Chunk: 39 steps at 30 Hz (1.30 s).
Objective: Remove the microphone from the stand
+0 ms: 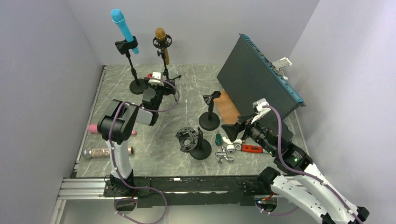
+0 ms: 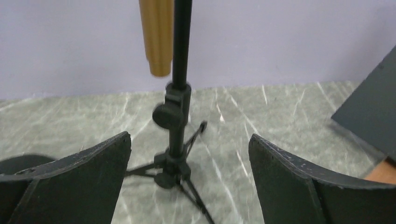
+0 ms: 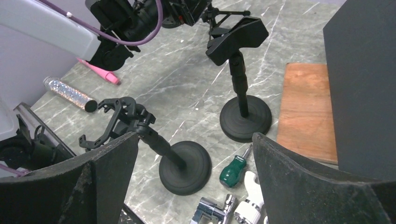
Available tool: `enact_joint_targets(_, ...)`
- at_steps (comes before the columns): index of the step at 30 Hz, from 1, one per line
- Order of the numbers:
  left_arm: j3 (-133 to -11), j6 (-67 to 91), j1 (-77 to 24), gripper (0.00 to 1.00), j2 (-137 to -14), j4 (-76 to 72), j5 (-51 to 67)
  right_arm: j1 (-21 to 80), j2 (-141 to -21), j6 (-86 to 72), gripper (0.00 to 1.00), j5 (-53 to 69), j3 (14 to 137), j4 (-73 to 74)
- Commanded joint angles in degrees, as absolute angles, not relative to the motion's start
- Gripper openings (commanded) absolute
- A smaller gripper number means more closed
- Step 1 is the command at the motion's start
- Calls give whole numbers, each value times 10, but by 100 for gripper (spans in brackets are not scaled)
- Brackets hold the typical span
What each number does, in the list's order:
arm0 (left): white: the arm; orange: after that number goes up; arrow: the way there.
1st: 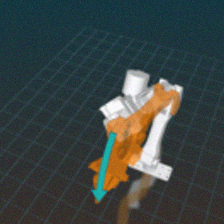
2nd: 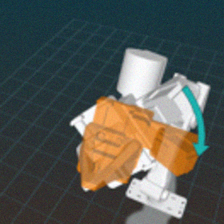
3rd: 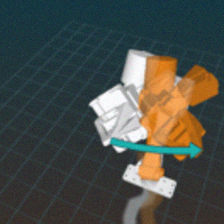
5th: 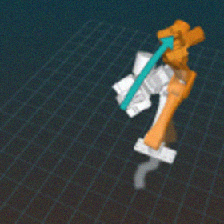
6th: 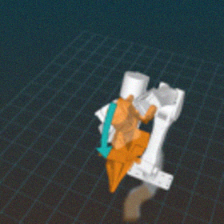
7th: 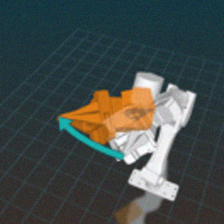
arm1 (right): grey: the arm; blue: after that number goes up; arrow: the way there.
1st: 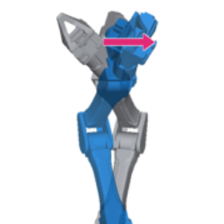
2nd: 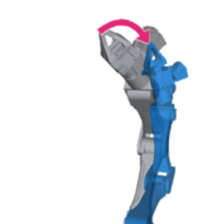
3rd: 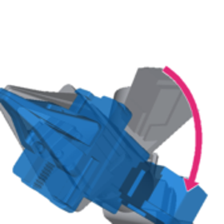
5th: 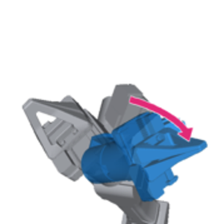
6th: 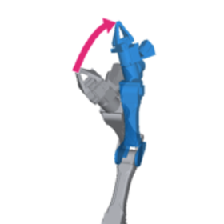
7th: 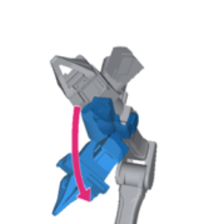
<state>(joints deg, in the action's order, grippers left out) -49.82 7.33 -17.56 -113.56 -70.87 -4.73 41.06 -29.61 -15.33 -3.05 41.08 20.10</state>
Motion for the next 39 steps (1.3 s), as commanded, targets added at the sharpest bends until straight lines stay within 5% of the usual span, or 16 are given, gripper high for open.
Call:
enact_joint_targets(1, -571, 95, -161, 99, -1162, -839, -17, 410, -285, -136, 94, -49, 407, 183)
enact_joint_targets(10, -650, 69, -151, 87, -1204, -773, -12, 410, -307, -136, 94, -45, 401, 164)
enact_joint_targets(21, -683, 87, -132, 34, -1215, -760, 58, 409, -324, -134, 94, -56, 407, 166)
enact_joint_targets(25, -699, 73, -132, 8, -1197, -694, 103, 409, -329, -134, 94, -59, 409, 165)
enact_joint_targets(39, -433, 102, -168, 0, -988, -703, 56, 410, -352, -153, 95, -35, 441, 175)
